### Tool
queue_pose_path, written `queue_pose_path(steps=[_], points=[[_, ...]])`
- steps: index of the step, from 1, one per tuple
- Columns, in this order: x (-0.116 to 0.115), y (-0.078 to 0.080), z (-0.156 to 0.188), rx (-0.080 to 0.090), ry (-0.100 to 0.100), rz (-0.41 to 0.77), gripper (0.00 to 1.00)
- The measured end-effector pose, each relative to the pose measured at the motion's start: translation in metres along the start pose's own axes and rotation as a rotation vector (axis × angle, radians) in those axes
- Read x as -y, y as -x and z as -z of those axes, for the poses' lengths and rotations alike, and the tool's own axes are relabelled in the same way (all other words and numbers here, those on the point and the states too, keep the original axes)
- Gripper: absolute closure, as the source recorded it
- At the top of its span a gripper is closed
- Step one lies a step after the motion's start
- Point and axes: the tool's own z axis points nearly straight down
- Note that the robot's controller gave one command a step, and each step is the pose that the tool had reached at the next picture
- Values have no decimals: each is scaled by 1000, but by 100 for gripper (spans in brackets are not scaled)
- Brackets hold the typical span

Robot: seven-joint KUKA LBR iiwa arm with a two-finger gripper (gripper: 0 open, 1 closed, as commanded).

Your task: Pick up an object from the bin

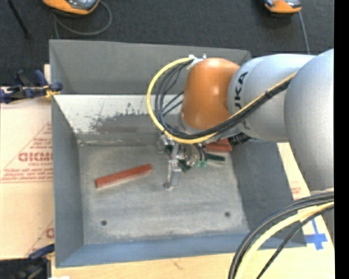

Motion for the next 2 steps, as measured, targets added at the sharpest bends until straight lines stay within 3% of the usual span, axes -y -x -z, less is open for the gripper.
queue_pose_path(steps=[1, 2], points=[[-75, -10, -44, 3, 0, 48, 0], [-71, -8, -42, 8, -1, 41, 100]])
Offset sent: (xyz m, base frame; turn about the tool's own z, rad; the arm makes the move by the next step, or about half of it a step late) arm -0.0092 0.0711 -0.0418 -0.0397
